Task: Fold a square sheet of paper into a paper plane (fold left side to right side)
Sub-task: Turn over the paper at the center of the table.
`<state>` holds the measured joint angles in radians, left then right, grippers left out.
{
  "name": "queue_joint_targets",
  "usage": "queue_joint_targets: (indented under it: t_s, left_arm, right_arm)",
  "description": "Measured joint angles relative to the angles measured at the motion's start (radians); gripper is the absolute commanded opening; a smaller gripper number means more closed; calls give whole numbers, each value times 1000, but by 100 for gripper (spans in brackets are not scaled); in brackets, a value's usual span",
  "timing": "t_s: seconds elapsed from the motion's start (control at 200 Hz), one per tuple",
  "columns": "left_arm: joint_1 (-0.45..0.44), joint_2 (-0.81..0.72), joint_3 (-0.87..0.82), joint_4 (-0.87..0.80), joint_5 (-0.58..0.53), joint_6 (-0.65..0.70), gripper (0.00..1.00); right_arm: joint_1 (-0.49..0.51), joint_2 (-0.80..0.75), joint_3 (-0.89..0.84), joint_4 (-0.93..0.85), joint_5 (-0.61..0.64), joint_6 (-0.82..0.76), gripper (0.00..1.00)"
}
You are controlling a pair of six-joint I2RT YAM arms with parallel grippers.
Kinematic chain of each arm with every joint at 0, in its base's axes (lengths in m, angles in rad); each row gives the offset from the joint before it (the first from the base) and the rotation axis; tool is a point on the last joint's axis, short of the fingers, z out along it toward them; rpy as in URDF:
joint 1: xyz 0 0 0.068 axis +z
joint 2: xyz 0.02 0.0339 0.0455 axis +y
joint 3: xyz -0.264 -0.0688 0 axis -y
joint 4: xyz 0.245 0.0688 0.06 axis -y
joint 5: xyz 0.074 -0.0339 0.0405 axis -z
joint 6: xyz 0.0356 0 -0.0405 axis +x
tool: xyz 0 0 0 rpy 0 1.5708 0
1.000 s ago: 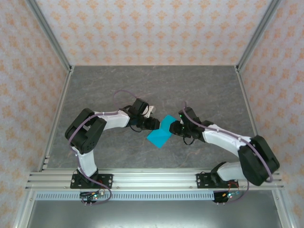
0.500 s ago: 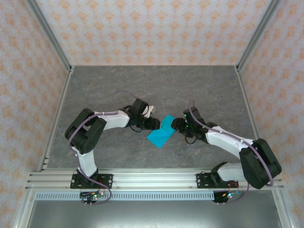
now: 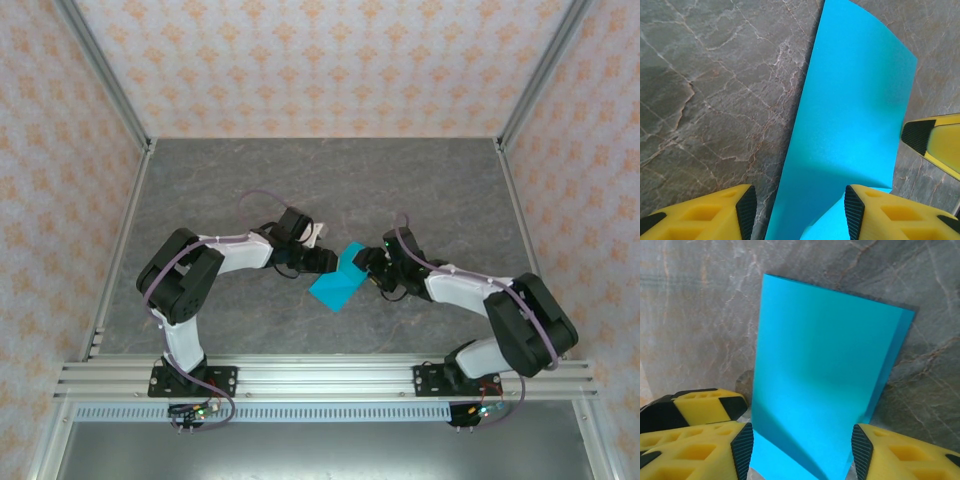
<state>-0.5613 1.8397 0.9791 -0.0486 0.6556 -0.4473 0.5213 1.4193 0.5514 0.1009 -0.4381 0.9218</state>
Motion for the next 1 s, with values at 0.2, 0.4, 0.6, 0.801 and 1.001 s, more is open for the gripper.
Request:
queue_joint_targets:
  t_s: [0.2,0.4,0.6,0.801,1.001]
  left_arm:
    - [0,0,0,0,0,0,53]
    - [0,0,-1,1,0,0,53]
    - [0,0,-2,2,0,0,53]
    - [1,-4,-8,11,0,-6,53]
    - [49,-101,-81,17,0,-34,55]
  right_arm:
    - [0,11,0,-15,12,23,56]
    - [-1,41,-4,20,3,48,51]
    - [0,43,-4,60,-9,56,38]
    - [0,43,-4,76,-18,57,20]
    - [0,31,-4,65,-19,40,16]
